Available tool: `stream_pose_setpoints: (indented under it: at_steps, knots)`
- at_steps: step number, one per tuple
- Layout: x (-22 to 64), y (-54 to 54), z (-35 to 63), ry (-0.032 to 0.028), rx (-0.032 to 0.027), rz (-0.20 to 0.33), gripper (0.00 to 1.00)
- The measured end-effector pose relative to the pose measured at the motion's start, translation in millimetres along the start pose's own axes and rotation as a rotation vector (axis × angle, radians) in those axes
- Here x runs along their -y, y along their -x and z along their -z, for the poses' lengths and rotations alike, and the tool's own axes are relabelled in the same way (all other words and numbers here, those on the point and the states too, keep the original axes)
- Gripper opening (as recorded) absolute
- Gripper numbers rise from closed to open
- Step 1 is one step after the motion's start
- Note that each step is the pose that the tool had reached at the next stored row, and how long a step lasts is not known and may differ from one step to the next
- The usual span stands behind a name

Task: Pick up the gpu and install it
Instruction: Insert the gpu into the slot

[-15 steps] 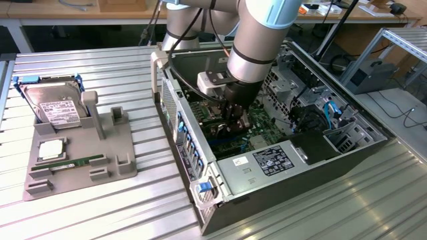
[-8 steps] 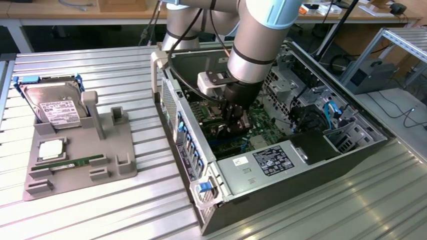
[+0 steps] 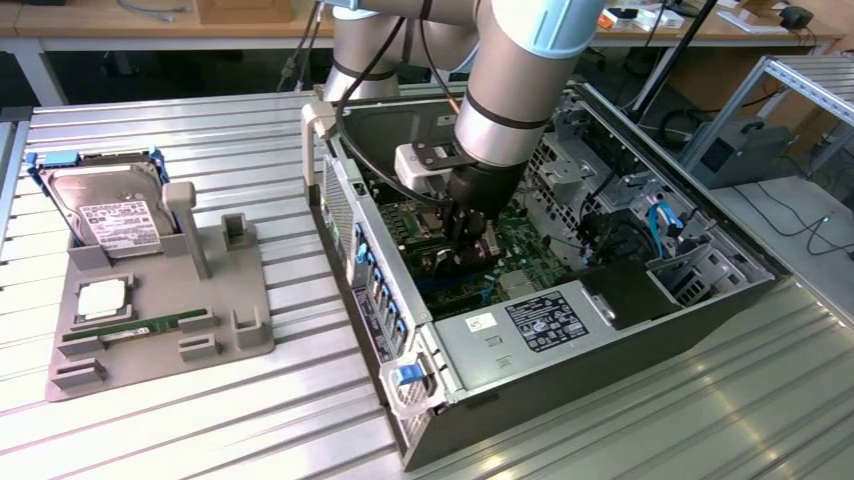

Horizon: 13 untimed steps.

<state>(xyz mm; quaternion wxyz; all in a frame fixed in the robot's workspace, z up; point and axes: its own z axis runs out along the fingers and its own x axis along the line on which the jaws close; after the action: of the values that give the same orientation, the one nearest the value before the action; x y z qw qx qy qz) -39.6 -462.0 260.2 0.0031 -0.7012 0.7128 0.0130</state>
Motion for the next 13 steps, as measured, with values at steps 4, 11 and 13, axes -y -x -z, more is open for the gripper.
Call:
stream_pose_setpoints:
  at_steps: [4,11,13]
  knots:
    - [0.0,0.0,0.0,0.0,-0.0001,0.0,0.27]
    - [0.0,0.0,-0.6,0.0,-0.0003,0.0,0.27]
    - [0.0,0.0,-0.6,0.0,-0.0004,0.0,0.27]
